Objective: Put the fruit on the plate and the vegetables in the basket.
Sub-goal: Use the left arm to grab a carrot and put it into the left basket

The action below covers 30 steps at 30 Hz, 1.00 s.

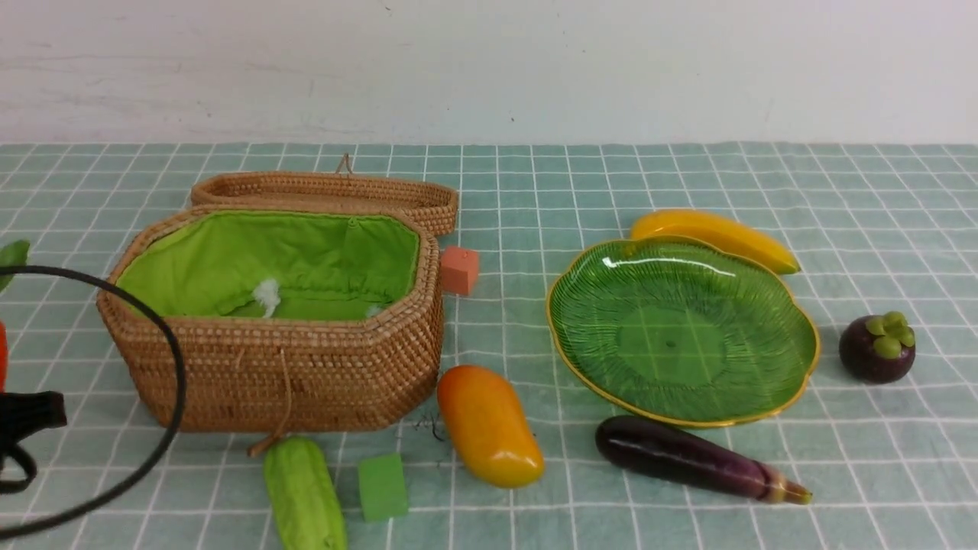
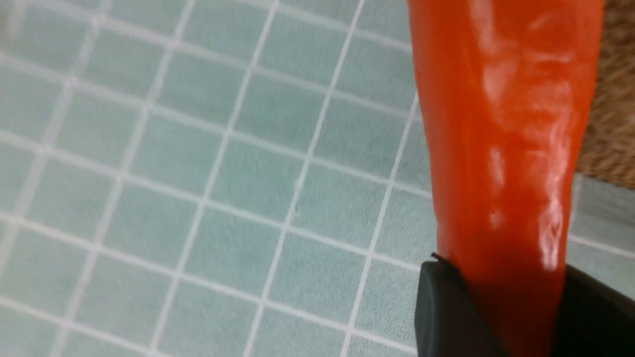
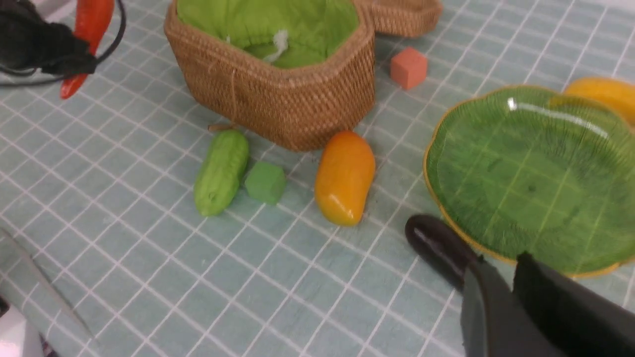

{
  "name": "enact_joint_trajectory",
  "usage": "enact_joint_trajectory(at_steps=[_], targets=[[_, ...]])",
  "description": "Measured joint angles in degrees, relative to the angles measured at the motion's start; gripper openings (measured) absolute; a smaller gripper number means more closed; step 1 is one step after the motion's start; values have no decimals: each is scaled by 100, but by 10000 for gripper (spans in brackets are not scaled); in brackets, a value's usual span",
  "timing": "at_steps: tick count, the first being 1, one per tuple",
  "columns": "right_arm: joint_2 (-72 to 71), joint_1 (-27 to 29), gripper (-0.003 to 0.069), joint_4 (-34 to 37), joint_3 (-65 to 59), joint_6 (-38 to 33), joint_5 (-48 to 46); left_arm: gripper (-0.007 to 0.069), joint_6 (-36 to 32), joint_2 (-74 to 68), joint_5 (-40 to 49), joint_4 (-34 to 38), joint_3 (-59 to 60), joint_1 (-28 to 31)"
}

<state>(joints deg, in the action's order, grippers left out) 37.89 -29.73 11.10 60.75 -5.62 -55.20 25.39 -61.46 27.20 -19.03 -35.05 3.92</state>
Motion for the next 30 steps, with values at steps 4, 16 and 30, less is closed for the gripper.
enact_joint_trajectory(at_steps=[4,16,30], targets=[[0,0,89,0,36,-38,191,235,-1100,536,174,8,-331,-734],[-6,0,91,-88,335,-195,58,235,-6012,-1504,1924,383,-3241,-1847],[-6,0,102,-88,335,-200,-142,377,-6161,-3370,1553,297,-4203,-1852]])
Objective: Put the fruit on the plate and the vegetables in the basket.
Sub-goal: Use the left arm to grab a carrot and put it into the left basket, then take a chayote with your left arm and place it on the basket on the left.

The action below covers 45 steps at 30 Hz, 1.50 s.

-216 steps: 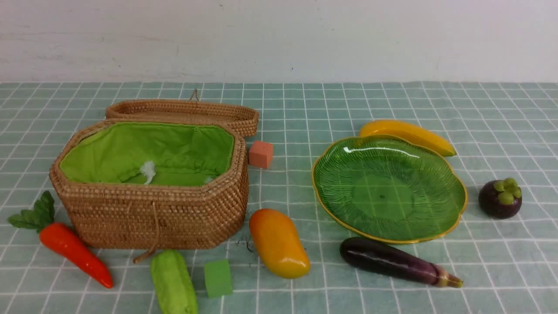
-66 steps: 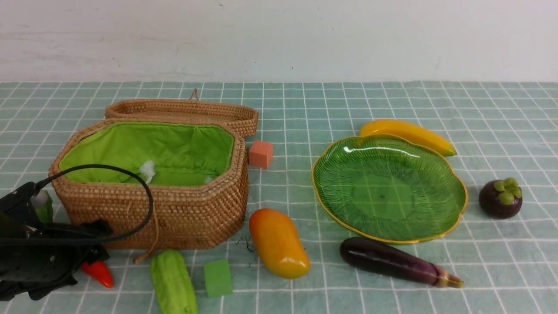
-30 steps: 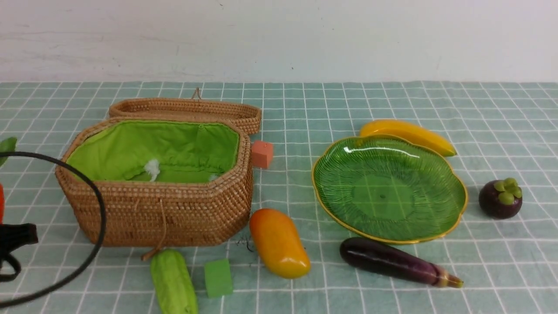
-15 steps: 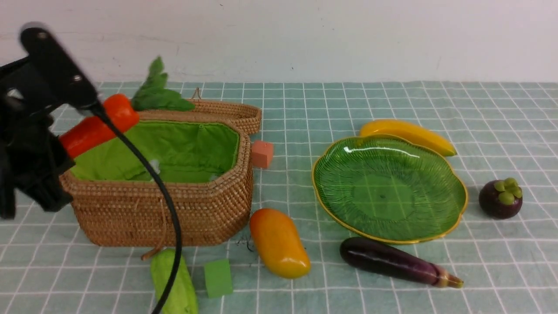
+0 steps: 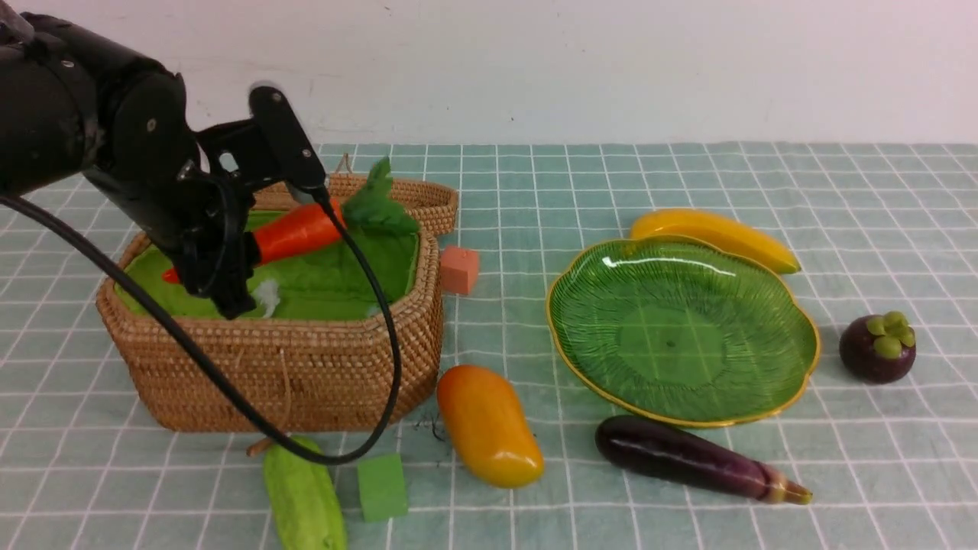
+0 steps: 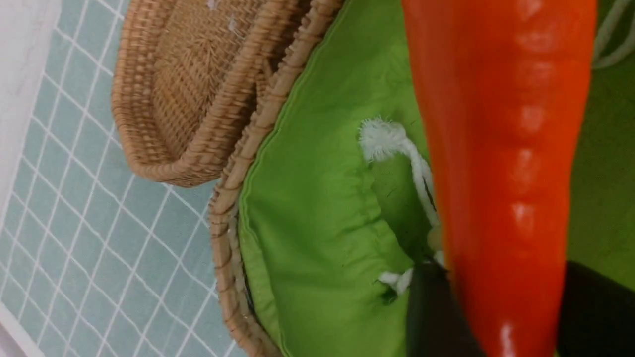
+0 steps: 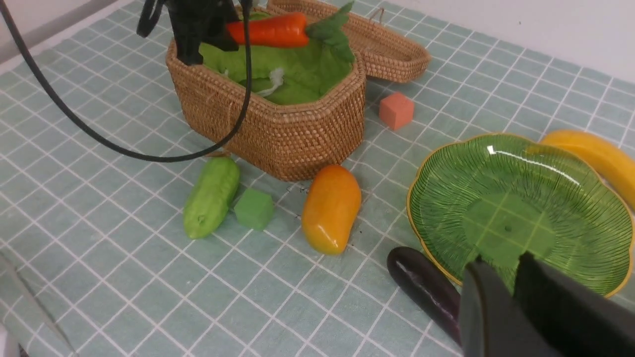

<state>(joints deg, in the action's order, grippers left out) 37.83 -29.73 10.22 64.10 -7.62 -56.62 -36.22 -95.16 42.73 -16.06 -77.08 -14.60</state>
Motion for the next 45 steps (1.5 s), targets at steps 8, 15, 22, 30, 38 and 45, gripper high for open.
enact_joint_trajectory(at_steps=[8,15,22,30,38,45], targets=[[0,0,108,0,0,0,39,627,1620,513,482,633,-2,0],[0,0,111,0,0,0,13,120,4211,1317,1777,1410,96,0],[0,0,117,-43,0,-9,-182,-13,5269,2321,1672,1817,1943,-779],[0,0,120,-60,0,-9,-211,147,6335,2223,70,1851,3147,-1975],[0,0,120,-49,-16,-9,-279,571,8300,1268,-611,514,3159,-1903],[0,0,120,-37,-200,-14,-300,567,9760,425,-1083,-871,3159,-1891]])
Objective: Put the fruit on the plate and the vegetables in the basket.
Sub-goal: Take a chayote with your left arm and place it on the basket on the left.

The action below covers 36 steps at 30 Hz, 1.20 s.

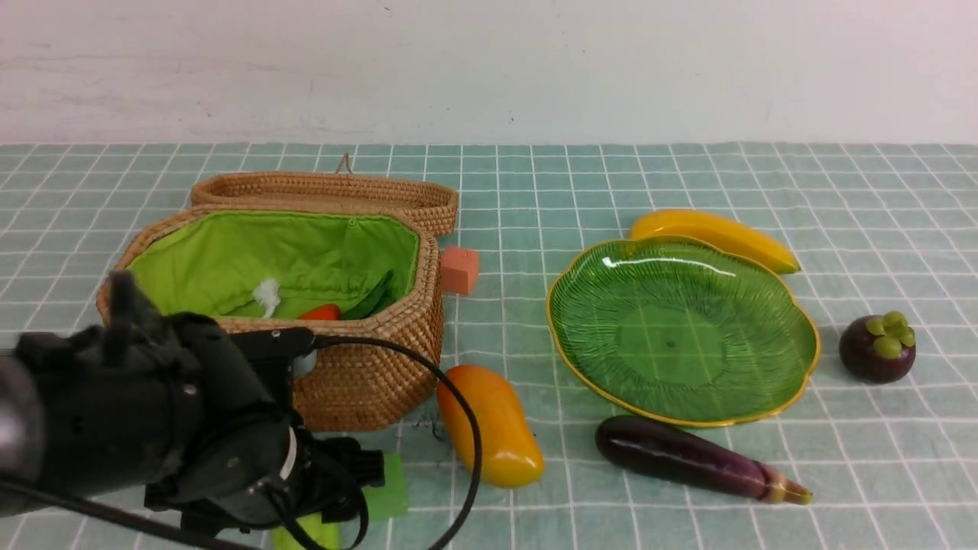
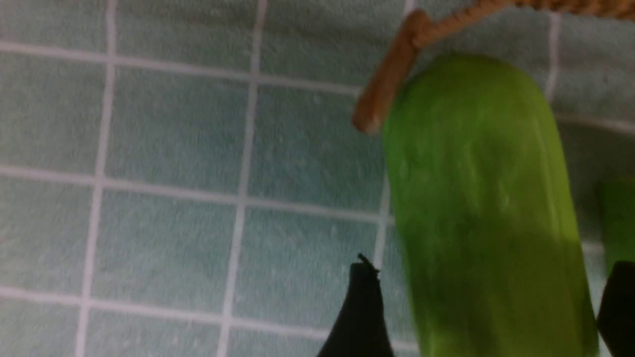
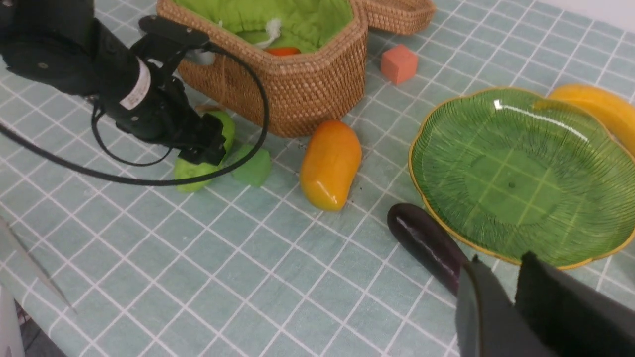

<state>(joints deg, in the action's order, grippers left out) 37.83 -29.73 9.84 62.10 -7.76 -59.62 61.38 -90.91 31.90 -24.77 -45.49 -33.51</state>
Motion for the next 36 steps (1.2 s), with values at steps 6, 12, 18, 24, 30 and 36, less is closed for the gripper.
enact_joint_trajectory(at_steps=[6,12,18,24,30,36], targets=[[0,0,122,32,-18,0,5,428,233,-372,-151,-127,-6,0],[0,0,129,36,-18,0,5,428,42,-128,508,35,-3,-114],[0,0,132,36,-18,-2,129,428,-1517,1234,1693,303,-279,-788],[0,0,137,75,-18,-2,817,428,-4950,1912,2067,87,-1639,-193],[0,0,143,169,-18,-2,1642,428,-7548,1295,1600,259,-2597,881],[0,0,150,298,-18,-2,1639,428,-8738,264,1182,164,-2767,1278]])
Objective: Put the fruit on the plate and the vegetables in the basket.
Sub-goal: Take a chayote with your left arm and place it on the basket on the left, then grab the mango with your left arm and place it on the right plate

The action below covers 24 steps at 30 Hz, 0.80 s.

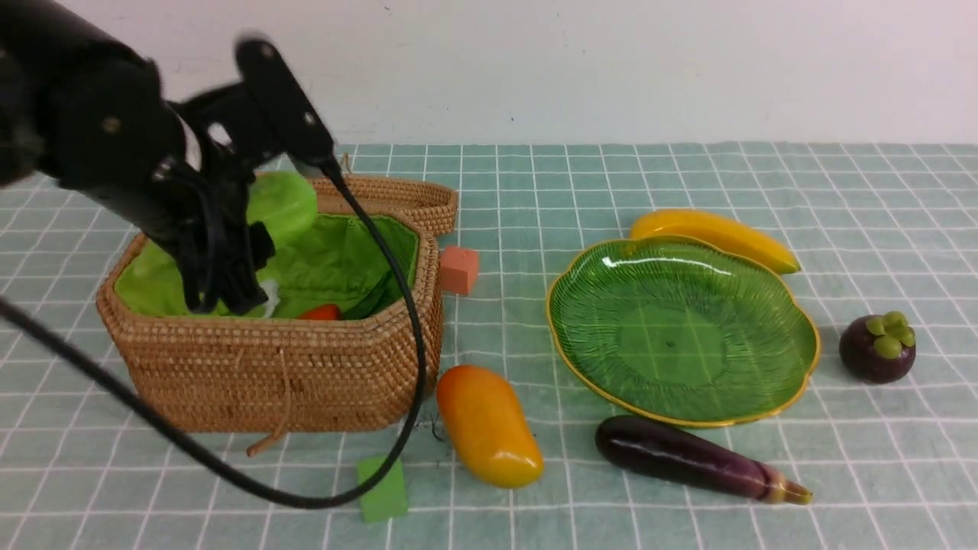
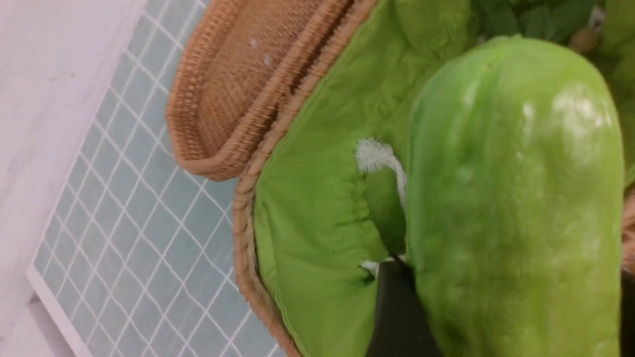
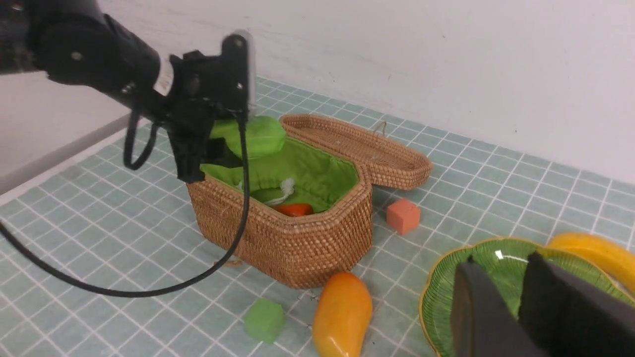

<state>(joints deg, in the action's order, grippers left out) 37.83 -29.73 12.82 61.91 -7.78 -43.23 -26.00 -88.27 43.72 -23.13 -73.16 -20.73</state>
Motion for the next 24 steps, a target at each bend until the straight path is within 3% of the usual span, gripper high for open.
enact_joint_trajectory(at_steps=[2,5,7,10,13,17,21,24], targets=[[0,0,150,0,0,0,-106,437,124,-216,-70,-375,0,-2],[0,0,152,46,0,0,-261,580,825,-280,-258,-878,0,-2],[0,0,154,81,0,0,-327,635,1270,-251,-321,-1047,-1,-2],[0,0,155,118,0,0,-403,659,1840,-173,-260,-1091,-1,-2],[0,0,158,127,98,0,-713,633,2954,87,78,-952,-1,-2],[0,0,160,79,382,21,-1126,432,3981,643,442,-204,-1,4],[0,0,161,-2,484,25,-1401,76,4163,1334,765,1276,-6,4],[0,0,161,-2,484,25,-1576,-13,4056,1533,1071,2005,-6,-186]])
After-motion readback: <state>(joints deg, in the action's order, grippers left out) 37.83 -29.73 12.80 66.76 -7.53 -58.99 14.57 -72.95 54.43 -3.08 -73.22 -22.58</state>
